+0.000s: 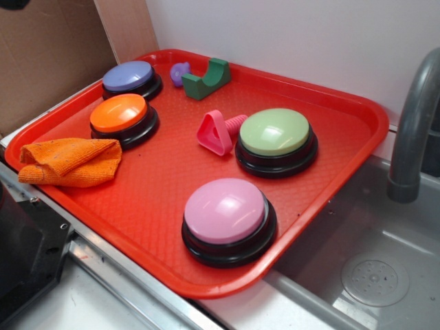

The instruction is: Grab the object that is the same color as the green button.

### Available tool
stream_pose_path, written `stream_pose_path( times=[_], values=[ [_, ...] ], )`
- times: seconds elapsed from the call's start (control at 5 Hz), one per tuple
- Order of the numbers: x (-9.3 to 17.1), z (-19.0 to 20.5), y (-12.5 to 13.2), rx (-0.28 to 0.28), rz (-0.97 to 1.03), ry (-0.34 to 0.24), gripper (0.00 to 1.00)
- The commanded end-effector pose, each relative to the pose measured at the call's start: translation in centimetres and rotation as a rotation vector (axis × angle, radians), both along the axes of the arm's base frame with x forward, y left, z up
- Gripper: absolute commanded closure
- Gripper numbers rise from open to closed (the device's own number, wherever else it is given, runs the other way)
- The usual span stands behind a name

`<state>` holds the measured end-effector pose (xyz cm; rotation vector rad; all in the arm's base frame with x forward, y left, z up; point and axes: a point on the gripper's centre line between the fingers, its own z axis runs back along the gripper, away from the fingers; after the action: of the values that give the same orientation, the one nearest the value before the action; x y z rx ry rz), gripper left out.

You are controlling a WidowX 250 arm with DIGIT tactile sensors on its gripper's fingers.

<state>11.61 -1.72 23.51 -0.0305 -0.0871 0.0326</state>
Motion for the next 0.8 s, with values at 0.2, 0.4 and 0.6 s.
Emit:
stream_pose_path(
  times=[0.2,0.4,0.6],
  values=[
    [2.2,-0.8,0.7,0.065,0.010,-0.015,0.00],
    [5.1,-2.1,1.6,0.064,-0.045,-0.076,0.00],
    [8.0,-3.9,3.0,0.106,-0.004,-0.128,0.00]
  ],
)
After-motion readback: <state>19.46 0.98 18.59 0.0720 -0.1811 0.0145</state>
